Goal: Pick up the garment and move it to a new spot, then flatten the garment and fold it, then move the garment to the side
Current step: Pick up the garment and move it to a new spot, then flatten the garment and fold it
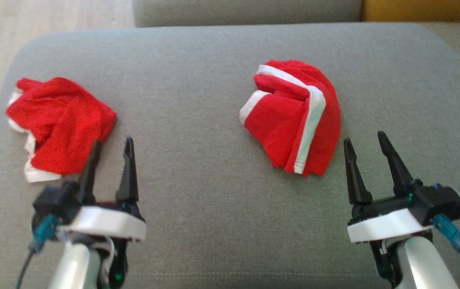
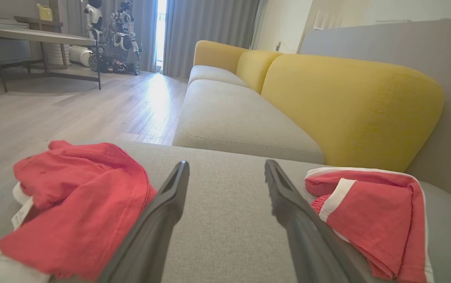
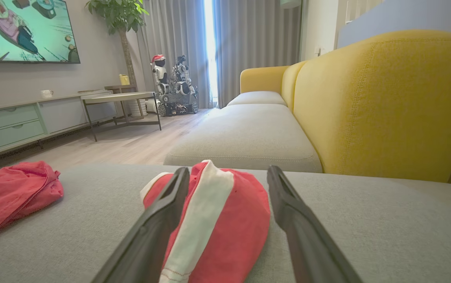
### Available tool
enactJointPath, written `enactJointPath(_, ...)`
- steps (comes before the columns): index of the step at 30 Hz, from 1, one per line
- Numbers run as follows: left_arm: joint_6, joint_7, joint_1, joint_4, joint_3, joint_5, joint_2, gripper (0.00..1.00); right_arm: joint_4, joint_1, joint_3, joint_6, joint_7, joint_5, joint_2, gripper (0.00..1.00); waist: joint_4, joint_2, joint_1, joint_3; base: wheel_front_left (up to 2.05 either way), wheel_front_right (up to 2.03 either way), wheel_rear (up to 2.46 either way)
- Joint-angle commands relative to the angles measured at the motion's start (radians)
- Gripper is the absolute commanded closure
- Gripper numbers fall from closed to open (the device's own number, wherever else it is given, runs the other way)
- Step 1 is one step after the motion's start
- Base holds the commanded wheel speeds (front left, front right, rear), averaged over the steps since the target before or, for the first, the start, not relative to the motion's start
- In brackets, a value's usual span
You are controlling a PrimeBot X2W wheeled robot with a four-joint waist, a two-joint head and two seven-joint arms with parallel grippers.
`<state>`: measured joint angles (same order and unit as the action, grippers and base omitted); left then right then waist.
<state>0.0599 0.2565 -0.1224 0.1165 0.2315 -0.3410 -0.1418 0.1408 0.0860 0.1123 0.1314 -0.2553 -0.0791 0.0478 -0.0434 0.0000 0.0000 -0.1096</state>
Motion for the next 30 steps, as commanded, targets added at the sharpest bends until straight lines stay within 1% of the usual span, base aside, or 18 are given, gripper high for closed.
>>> enactJointPath(1, -0.021, 0.005, -0.004, -0.054, -0.067, 0.017, 0.027, 0.00, -0.024, 0.002, 0.014, -0.001, -0.006, 0.007, 0.002, 0.00, -0.036, 0.0000, 0.0000, 0.035, 0.00, 0.00, 0.00)
enactJointPath(4, -0.044, 0.005, 0.039, -0.070, -0.104, 0.037, 0.063, 0.00, -0.018, -0.009, 0.010, -0.001, -0.006, 0.012, 0.002, 0.00, -0.047, 0.0000, 0.0000, 0.046, 0.00, 0.00, 0.00)
enactJointPath(6, -0.057, 0.005, 0.053, -0.078, -0.121, 0.048, 0.076, 0.00, -0.014, -0.012, 0.014, -0.001, -0.006, 0.015, 0.002, 0.00, -0.051, 0.0000, 0.0000, 0.049, 0.00, 0.00, 0.00)
enactJointPath(13, -0.078, 0.005, 0.052, -0.087, -0.140, 0.074, 0.090, 0.00, 0.000, -0.008, 0.053, -0.001, -0.006, 0.015, 0.002, 0.00, -0.055, 0.0000, 0.0000, 0.039, 0.00, 0.00, 0.00)
enactJointPath(22, -0.071, 0.005, 0.028, -0.086, -0.114, 0.028, 0.091, 0.00, 0.107, 0.040, 0.124, -0.001, 0.032, -0.004, 0.002, 0.00, -0.066, 0.0000, 0.0000, 0.004, 0.00, 0.00, 0.00)
enactJointPath(27, -0.069, 0.005, 0.012, -0.080, -0.094, 0.018, 0.091, 0.00, 0.188, 0.086, 0.113, -0.001, 0.047, -0.030, 0.002, 0.00, -0.090, 0.0000, 0.0000, -0.018, 0.00, 0.00, 0.00)
enactJointPath(30, -0.067, 0.005, 0.006, -0.076, -0.091, 0.016, 0.091, 0.00, 0.238, 0.109, 0.087, -0.001, 0.050, -0.073, 0.002, 0.00, -0.105, 0.0000, 0.0000, -0.031, 0.00, 0.00, 0.00)
